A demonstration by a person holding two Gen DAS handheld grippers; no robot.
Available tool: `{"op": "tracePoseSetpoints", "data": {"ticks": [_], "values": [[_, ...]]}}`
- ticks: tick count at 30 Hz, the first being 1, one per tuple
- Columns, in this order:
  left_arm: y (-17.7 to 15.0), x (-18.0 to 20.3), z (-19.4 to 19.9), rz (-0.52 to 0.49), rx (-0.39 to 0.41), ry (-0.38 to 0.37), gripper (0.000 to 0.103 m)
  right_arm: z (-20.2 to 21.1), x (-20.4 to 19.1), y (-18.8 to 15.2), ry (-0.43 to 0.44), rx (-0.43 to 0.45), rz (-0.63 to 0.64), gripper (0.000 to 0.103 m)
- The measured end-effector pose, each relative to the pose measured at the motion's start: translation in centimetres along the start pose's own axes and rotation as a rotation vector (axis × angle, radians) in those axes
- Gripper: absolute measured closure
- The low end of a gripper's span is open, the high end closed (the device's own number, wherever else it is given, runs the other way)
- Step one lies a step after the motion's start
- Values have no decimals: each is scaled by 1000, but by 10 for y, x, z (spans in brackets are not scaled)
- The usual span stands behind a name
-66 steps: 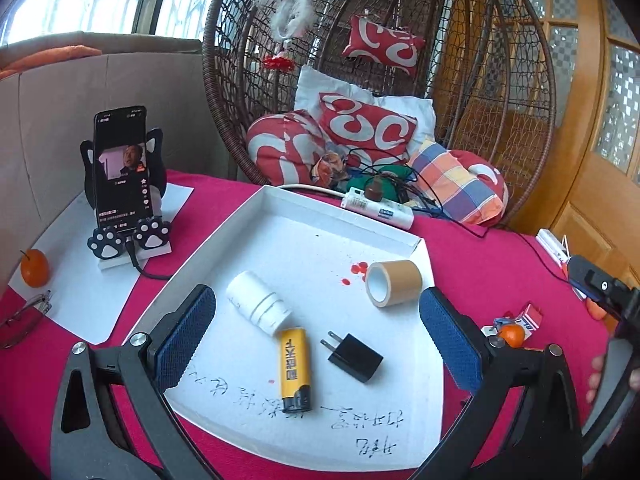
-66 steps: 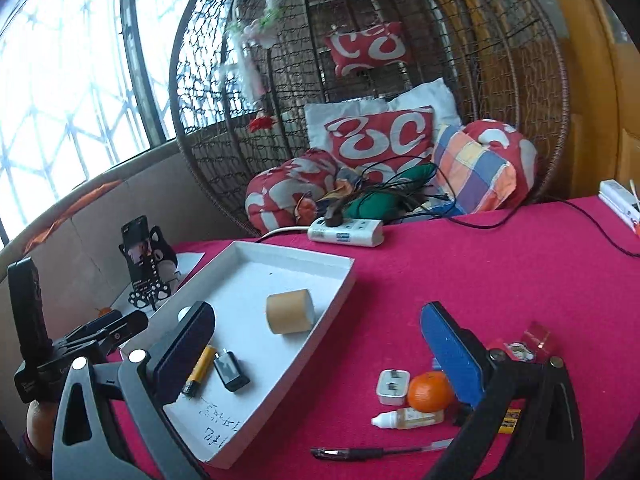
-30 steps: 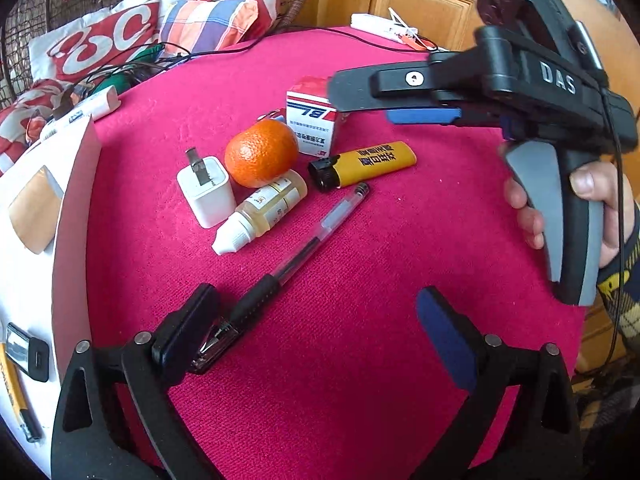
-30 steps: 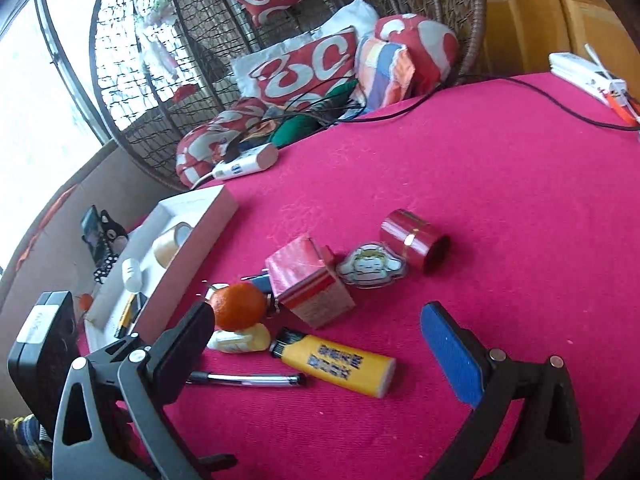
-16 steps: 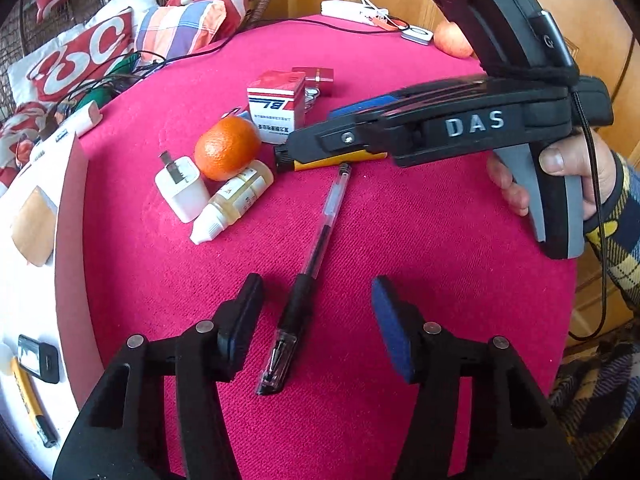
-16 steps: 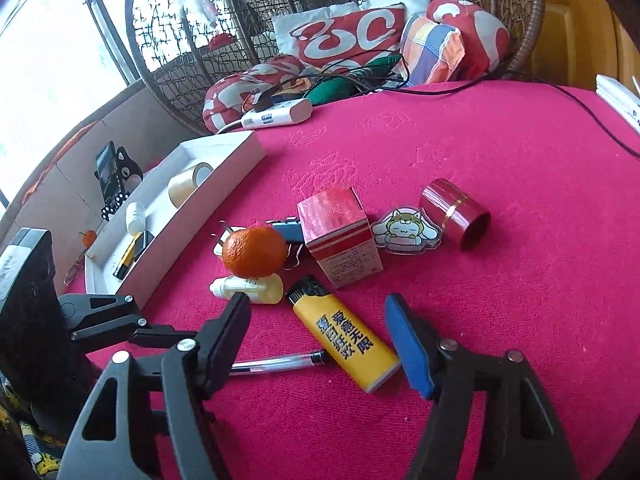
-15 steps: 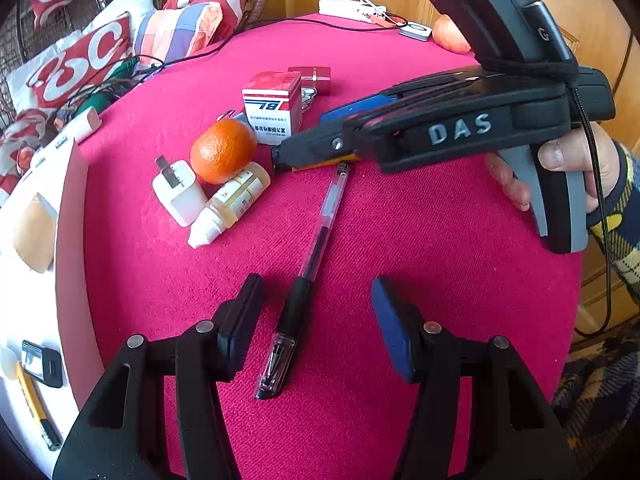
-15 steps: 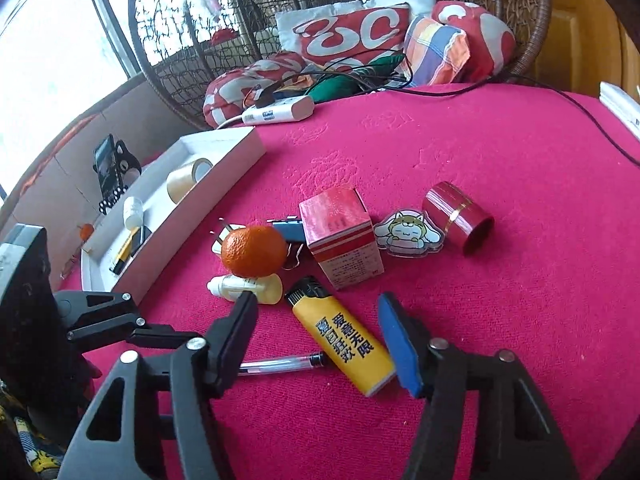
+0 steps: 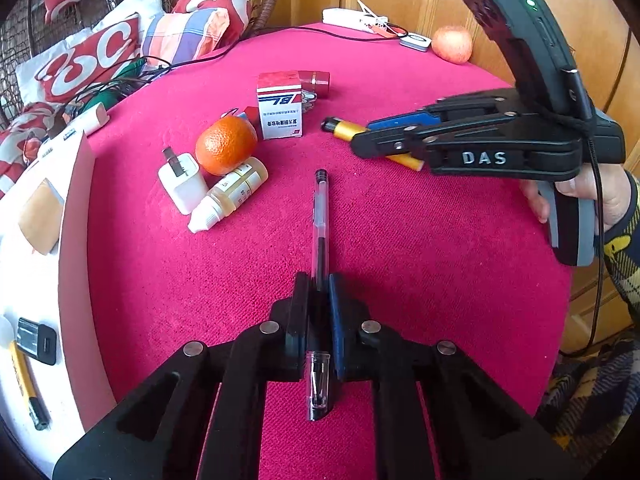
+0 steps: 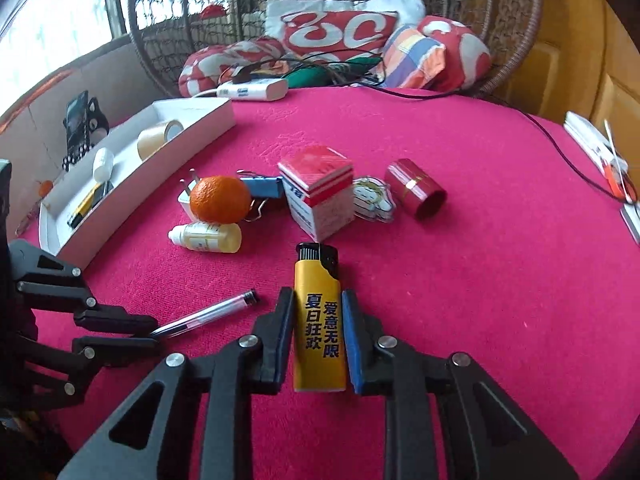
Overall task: Organize rigid objects
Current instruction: 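Grasp the black pen with the left gripper while the right gripper grasps the yellow lighter, then carry the pen in the left gripper while the right gripper carries the lighter to the tray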
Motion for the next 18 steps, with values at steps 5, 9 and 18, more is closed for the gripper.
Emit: {"op": "tracePoseSetpoints", "data": {"ticks": [5,9,18], "values": [[4,0,11,22,48,-1,94,34,20,-4,24,96,-144,80],[13,-3,31,30,113,4,94,61,21,5,24,172,-175,80],[22,-30,85,118,253,44,94,94,-6,25,56,275,-128,80]]}}
Point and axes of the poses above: each gripper's, at about its wrist camera, not at the fingertips, and z roughly against the way its jaws point, x to its right, y to its top, the point moved 4 cm from there along -z, roughly the way its jaws point, and after that the axes turned 6 degrees about -z, right-handed, at the moved point
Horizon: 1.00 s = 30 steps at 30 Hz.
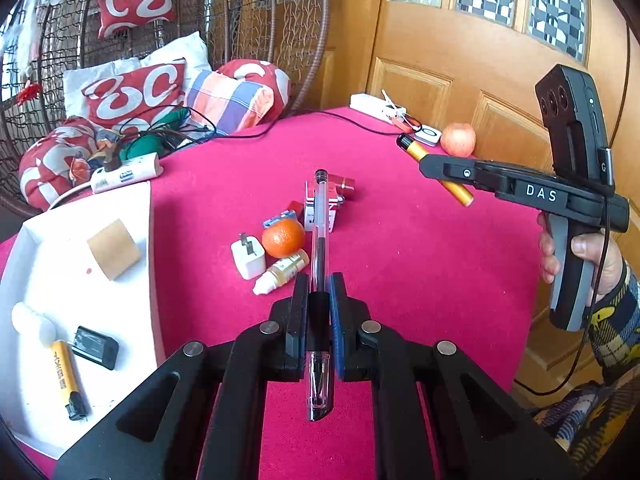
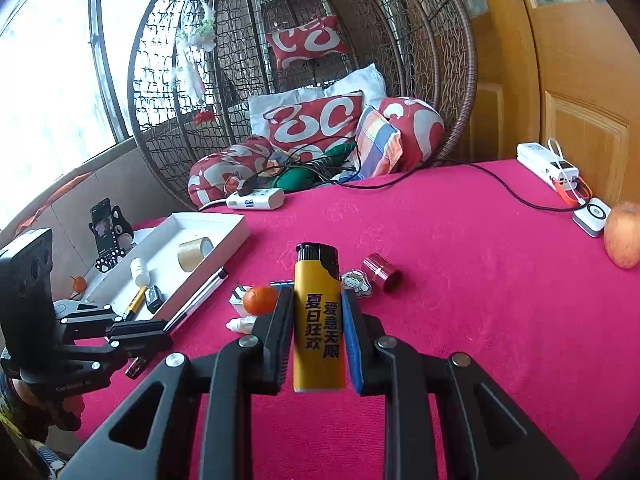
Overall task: Organize rigid objects
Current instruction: 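Carry the pen in the left gripper while the right gripper carries the lighter to the tray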
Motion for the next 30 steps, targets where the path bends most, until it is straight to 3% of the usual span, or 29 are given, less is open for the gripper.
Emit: {"op": "tracePoseSetpoints", "data": {"ticks": [30], "values": [[-15,-67,54,164,107,119,94,-18,-75,7,54,-34,149,80]]}}
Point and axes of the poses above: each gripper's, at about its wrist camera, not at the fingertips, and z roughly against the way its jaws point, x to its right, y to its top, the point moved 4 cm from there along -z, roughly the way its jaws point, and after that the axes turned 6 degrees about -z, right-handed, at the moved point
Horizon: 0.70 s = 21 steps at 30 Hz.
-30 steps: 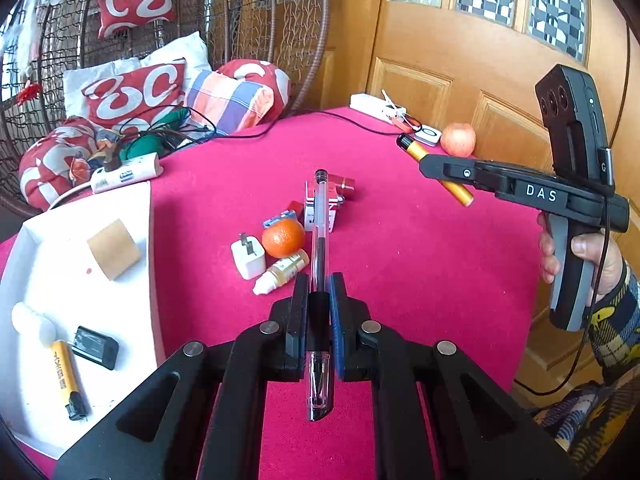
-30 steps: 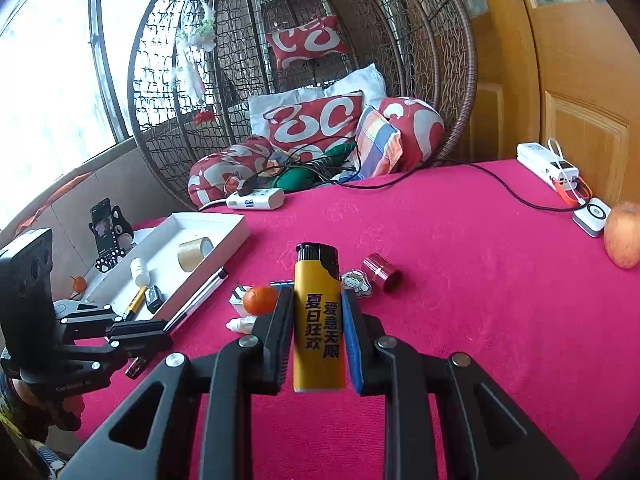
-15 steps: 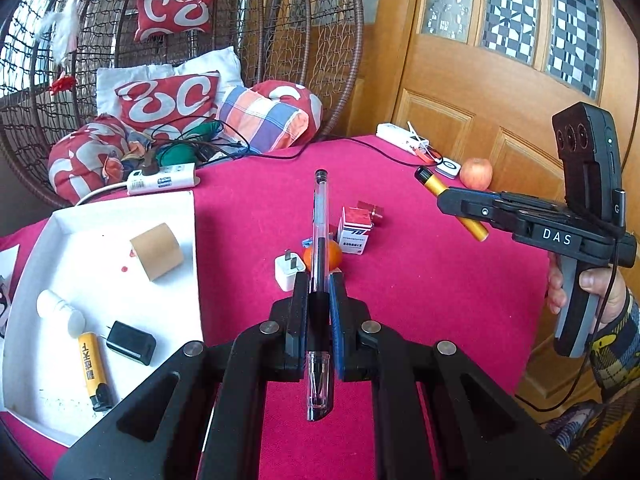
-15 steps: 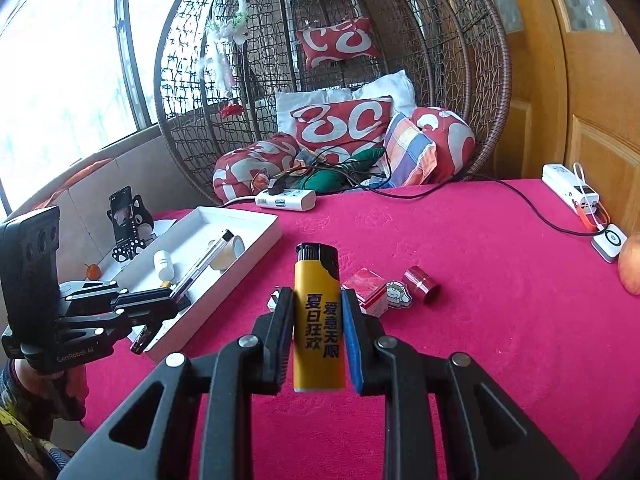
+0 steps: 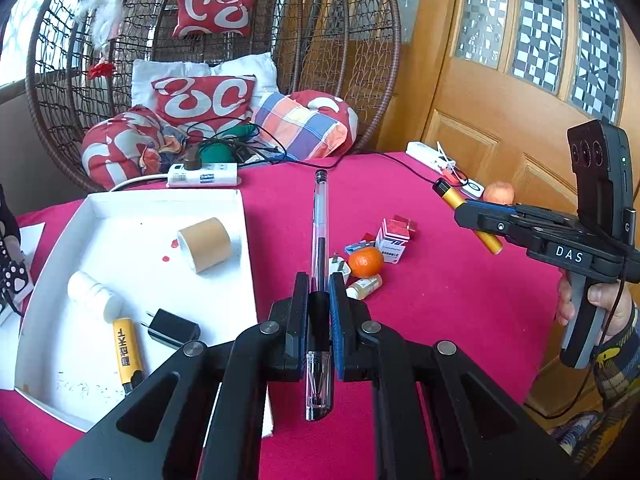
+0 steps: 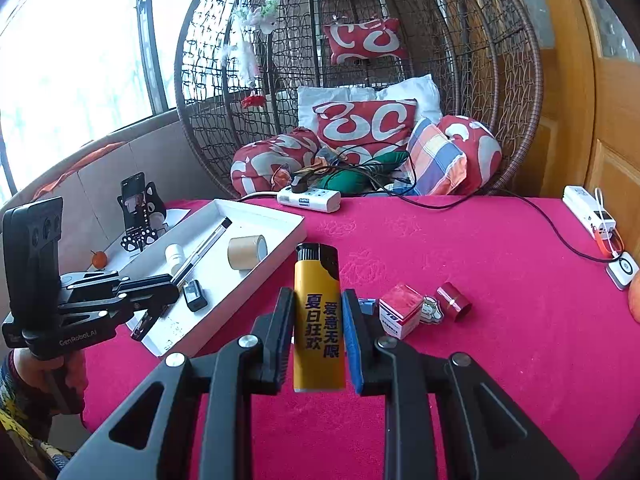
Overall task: Organize rigid objects
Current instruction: 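Carry the pen in the left gripper while the right gripper carries the lighter to the tray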
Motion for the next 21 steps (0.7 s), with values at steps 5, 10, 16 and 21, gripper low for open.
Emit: {"op": "tracePoseSetpoints", "data": {"ticks": [5,10,16,21], "values": [[-4,-17,11,35,12,31,94,-5,-11,4,6,-7,27,80],[-5,-34,22,66,31,67,94,-12,-23,8,14,-15,54,80],[-7,-62,37,110,59,126,94,-19,-39,13,30,-25,99,80],[-8,-92,48,126,69,222,94,-32,-56,16,51,-44,135,80]]}}
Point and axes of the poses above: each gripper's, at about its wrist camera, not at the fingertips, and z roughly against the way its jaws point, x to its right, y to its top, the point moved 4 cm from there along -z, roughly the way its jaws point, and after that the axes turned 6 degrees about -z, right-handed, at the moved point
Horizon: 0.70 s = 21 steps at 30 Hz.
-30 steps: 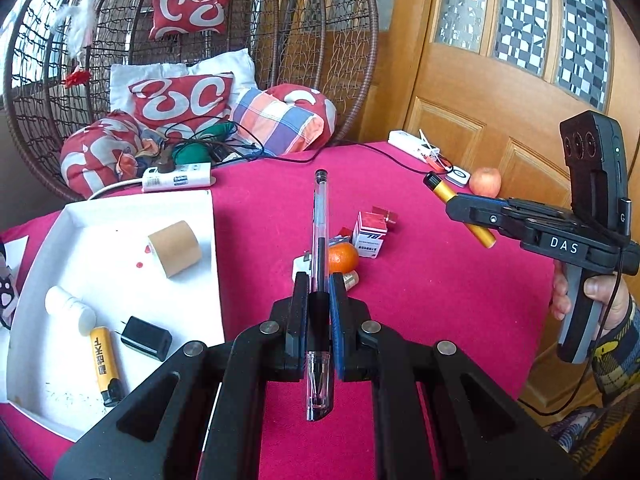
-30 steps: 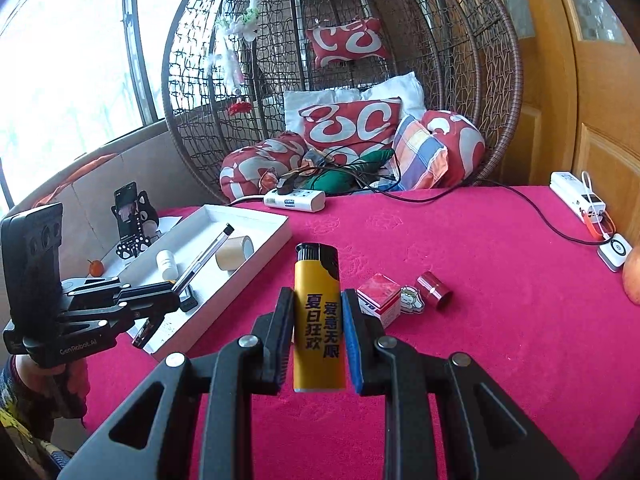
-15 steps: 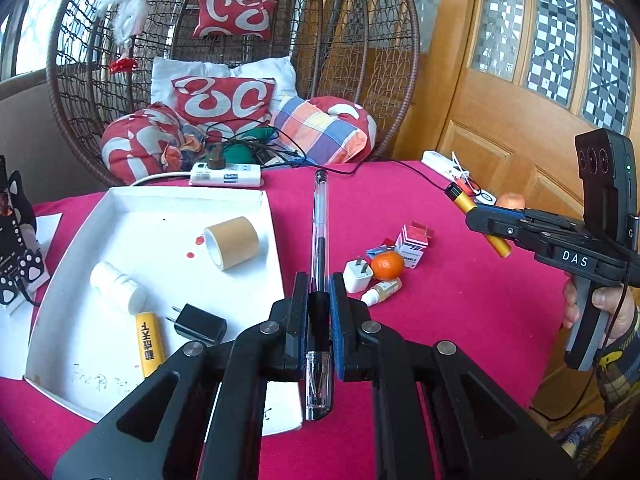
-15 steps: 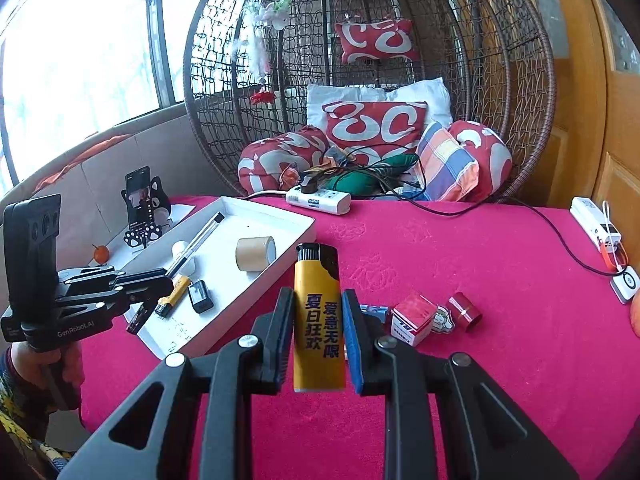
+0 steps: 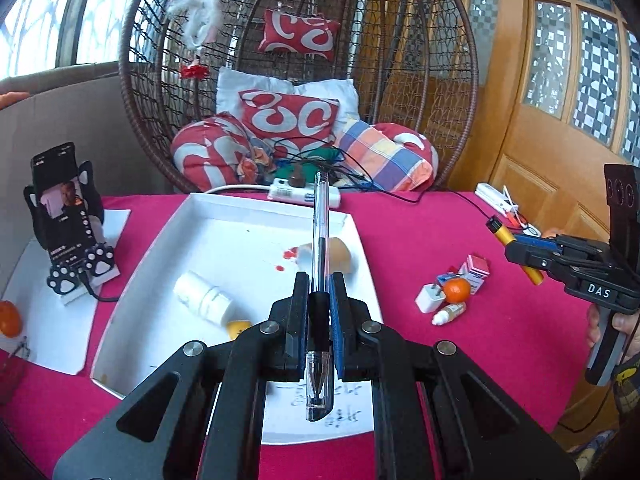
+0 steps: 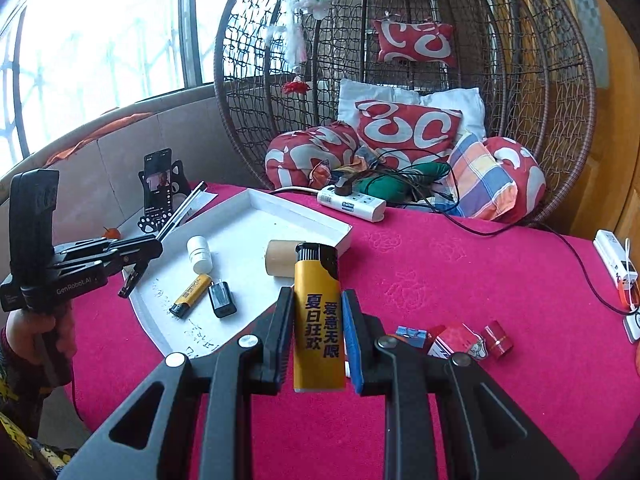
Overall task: Organize rigid objects
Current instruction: 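Carry the pen in the left gripper while the right gripper carries the lighter to the tray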
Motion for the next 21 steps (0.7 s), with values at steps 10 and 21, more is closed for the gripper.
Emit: {"op": "tracePoseSetpoints", "data": {"ticks": [10,21], "values": [[2,-51,-31,48,-64,122,94,-53,-52,13,152,-89,49,80],[-15,-61,-82,58,-160,254,94,-142,-93,3,169,-221,45,80]]}}
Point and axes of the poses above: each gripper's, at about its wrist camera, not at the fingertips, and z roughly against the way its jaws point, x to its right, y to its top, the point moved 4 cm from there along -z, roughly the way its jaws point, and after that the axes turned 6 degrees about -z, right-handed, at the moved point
